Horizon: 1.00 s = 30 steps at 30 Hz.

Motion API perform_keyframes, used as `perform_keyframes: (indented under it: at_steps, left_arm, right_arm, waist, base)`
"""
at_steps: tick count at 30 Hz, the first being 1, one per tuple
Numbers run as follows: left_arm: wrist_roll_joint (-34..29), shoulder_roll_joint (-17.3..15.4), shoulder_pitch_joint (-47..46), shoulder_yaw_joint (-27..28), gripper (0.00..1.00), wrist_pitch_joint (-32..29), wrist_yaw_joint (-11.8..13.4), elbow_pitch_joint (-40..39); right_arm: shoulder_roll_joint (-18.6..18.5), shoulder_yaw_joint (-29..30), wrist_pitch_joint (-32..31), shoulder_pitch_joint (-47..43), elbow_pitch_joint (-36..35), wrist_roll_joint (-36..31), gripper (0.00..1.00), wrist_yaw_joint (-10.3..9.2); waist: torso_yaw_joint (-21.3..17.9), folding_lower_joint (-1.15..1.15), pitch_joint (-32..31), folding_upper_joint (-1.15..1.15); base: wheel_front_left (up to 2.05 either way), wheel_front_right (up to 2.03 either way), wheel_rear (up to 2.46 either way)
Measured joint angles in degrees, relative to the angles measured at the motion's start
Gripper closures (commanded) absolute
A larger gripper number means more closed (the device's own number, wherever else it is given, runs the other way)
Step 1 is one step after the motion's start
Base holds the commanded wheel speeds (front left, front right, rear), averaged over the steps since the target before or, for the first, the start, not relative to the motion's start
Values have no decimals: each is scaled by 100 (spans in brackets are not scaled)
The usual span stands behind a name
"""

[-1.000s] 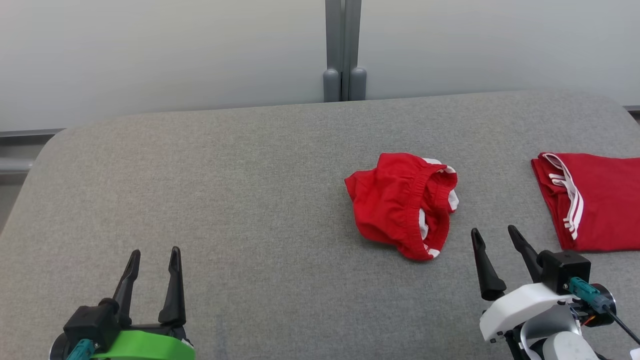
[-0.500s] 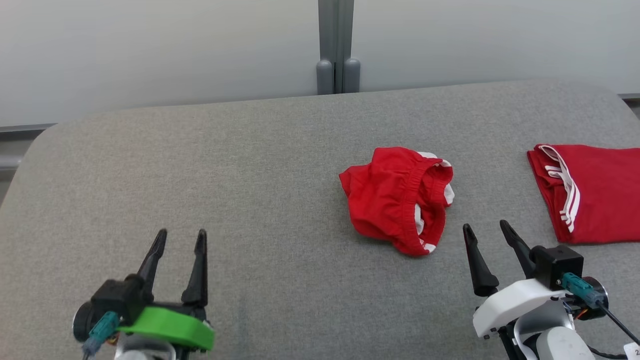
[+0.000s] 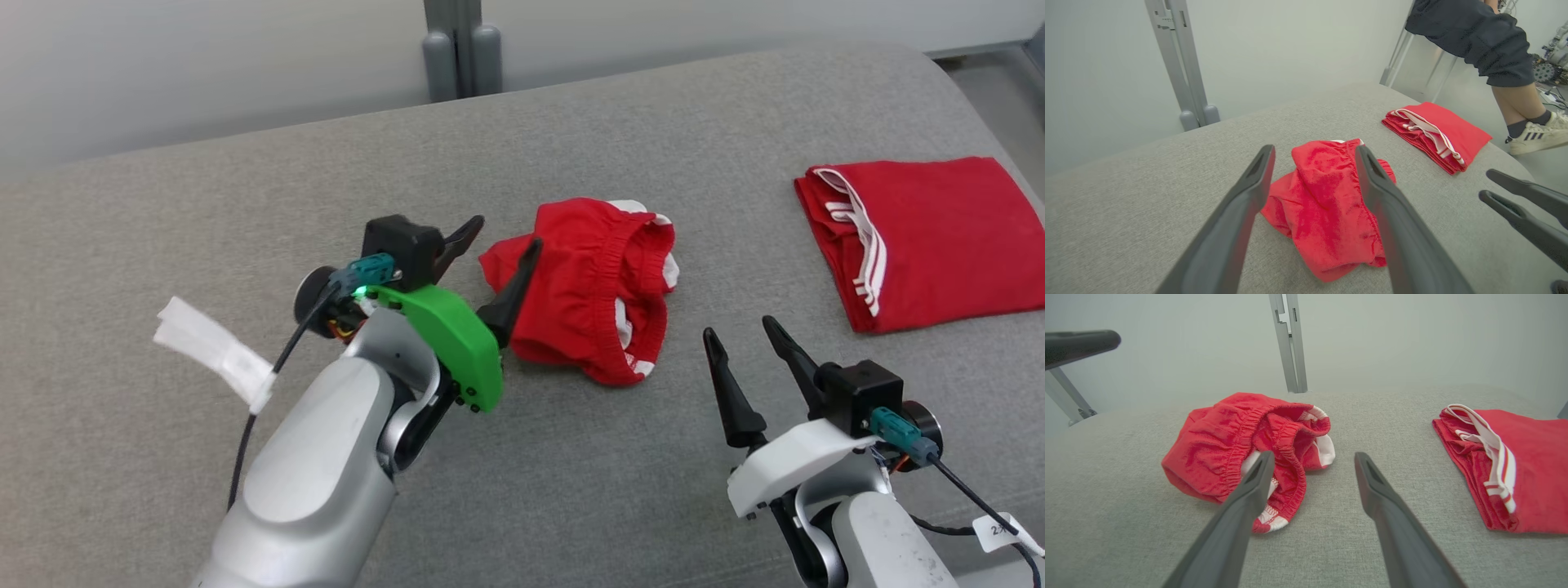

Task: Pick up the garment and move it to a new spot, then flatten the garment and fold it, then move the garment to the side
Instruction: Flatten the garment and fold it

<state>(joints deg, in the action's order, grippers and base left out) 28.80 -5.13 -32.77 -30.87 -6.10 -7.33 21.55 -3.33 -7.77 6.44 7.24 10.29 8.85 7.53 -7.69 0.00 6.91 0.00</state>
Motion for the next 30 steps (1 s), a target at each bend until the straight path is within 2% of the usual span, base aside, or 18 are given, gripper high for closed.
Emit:
perform_keyframes:
  at_steps: [5, 8, 13, 15, 21, 22, 23, 24, 27, 30]
  left_arm:
    - [250, 152, -617, -442, 0, -455, -5, 497]
    - [553, 212, -843, -704, 0, -521, -5, 659]
    - [563, 231, -1175, -993, 0, -560, 67, 1268]
    - [569, 235, -1288, -1140, 0, -603, 313, 1550]
    - [517, 237, -1513, -1550, 0, -1113, 844, 2213]
    - [504, 237, -1534, -1608, 8, -1215, 922, 2309]
    - [461, 234, -1556, -1679, 65, -1274, 945, 2380]
    - [446, 234, -1568, -1695, 100, -1285, 945, 2416]
    - [598, 234, -1574, -1693, 100, -1227, 924, 2441]
    - [715, 230, -1594, -1627, 100, -689, 787, 2250]
  right_arm:
    - [9, -125, 120, 166, 135, 32, 0, 0]
    - [21, -145, 183, 225, 238, 68, 0, 0]
    - [33, -222, 281, 313, 370, 92, 0, 0]
    - [33, -236, 309, 342, 413, 98, 0, 0]
    - [35, -235, 333, 372, 476, 98, 0, 0]
    - [36, -232, 333, 374, 486, 97, 0, 0]
    - [37, -226, 333, 374, 490, 94, 0, 0]
    - [38, -221, 333, 374, 491, 91, 0, 0]
    - [40, -208, 332, 374, 495, 77, 0, 0]
    - [41, -211, 324, 374, 498, 66, 0, 0]
  waist:
    - [-378, 0, 227, 0]
    - [-573, 0, 361, 0]
    - [-839, 0, 538, 0]
    - [-930, 0, 591, 0]
    - [-1023, 0, 659, 0]
    - [-1010, 0, 652, 0]
    - [-994, 0, 642, 0]
    - [-979, 0, 635, 0]
    - [-918, 0, 597, 0]
    - [-842, 0, 546, 0]
  base:
    - [0, 0, 0]
    - [0, 0, 0]
    - [0, 0, 0]
    - [0, 0, 0]
    - [0, 0, 0]
    - [0, 0, 0]
    - [0, 0, 0]
    - [0, 0, 0]
    - [0, 0, 0]
    - [0, 0, 0]
